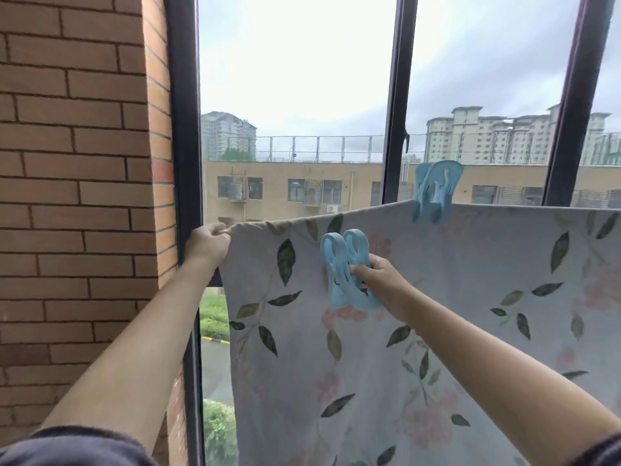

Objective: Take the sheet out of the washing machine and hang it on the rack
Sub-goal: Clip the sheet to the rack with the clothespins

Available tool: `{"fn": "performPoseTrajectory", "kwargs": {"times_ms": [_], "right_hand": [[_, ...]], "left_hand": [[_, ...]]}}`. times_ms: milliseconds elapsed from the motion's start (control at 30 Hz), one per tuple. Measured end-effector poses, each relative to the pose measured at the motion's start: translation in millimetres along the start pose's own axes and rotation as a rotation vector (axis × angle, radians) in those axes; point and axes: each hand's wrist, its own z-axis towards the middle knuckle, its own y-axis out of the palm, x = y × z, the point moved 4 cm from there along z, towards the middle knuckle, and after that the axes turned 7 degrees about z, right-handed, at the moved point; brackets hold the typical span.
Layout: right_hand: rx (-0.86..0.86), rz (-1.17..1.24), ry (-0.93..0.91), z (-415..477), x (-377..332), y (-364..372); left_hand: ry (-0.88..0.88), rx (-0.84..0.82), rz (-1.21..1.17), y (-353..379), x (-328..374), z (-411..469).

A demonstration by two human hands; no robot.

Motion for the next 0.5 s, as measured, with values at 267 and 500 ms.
{"fn": "performPoseTrajectory", "kwargs": {"times_ms": [267, 500], "right_hand": [[0.119, 0.071, 0.016, -43.6, 37.4, -39.1], [0.293, 0.049, 0.069, -123.5, 99.8, -95.9]], "left_hand": [[0.215, 0.019, 0.195, 70.2, 2.3, -105.5], [0.259, -0.465, -0.166, 175.0, 13.9, -227.7]]}}
